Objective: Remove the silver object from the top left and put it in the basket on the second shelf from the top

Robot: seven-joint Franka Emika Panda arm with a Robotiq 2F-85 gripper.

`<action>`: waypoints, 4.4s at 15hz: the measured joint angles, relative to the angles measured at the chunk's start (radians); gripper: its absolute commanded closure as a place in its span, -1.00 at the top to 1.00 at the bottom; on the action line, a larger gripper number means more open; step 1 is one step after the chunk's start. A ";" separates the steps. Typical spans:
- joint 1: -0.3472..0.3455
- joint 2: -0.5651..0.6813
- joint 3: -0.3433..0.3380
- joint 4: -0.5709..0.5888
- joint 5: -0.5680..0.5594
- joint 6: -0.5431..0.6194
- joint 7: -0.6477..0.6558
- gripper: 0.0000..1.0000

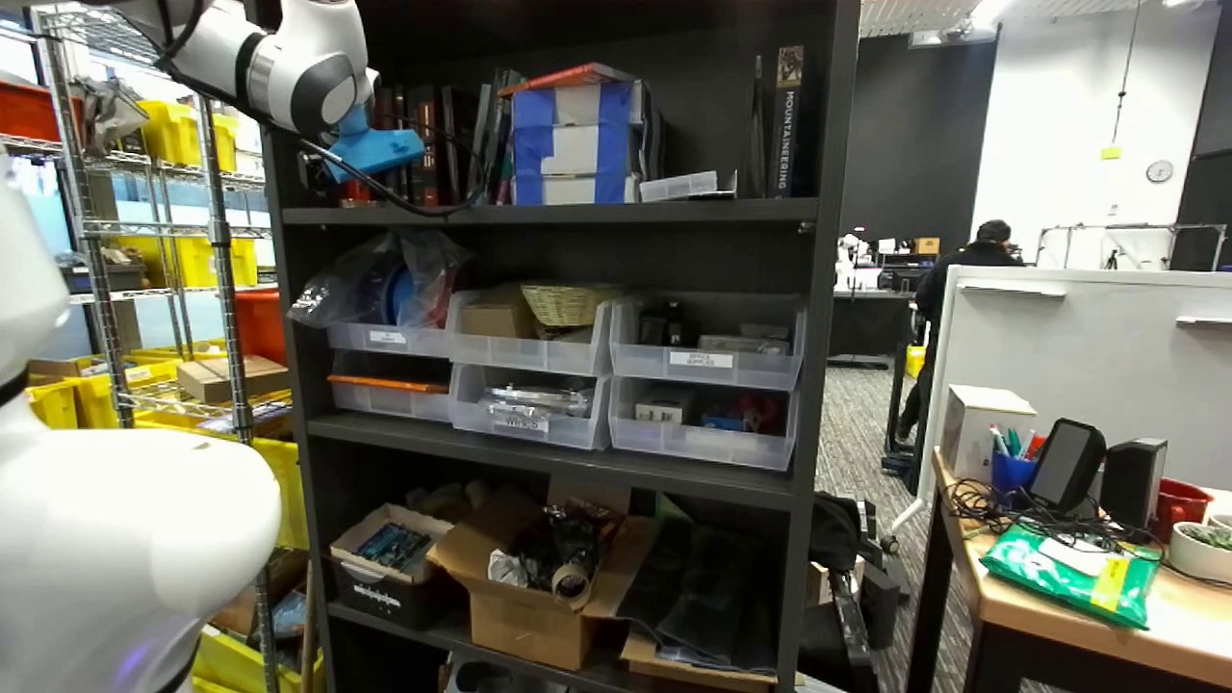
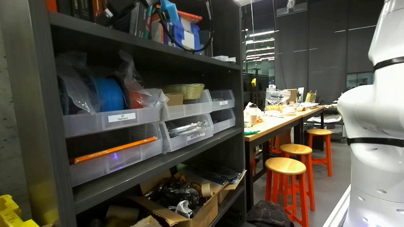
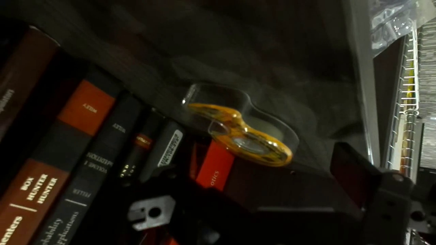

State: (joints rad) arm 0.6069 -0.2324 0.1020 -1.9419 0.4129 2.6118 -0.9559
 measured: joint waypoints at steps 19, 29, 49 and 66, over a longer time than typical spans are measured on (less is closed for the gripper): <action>-0.045 0.029 0.041 0.031 0.061 -0.001 -0.051 -0.44; -0.076 0.031 0.043 0.035 0.123 0.010 -0.084 -0.46; -0.121 0.007 0.064 0.005 0.123 -0.041 -0.020 1.00; -0.186 0.187 0.085 0.228 0.138 -0.040 -0.060 1.00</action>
State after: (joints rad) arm 0.4210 -0.0450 0.1874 -1.7137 0.5505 2.5714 -1.0164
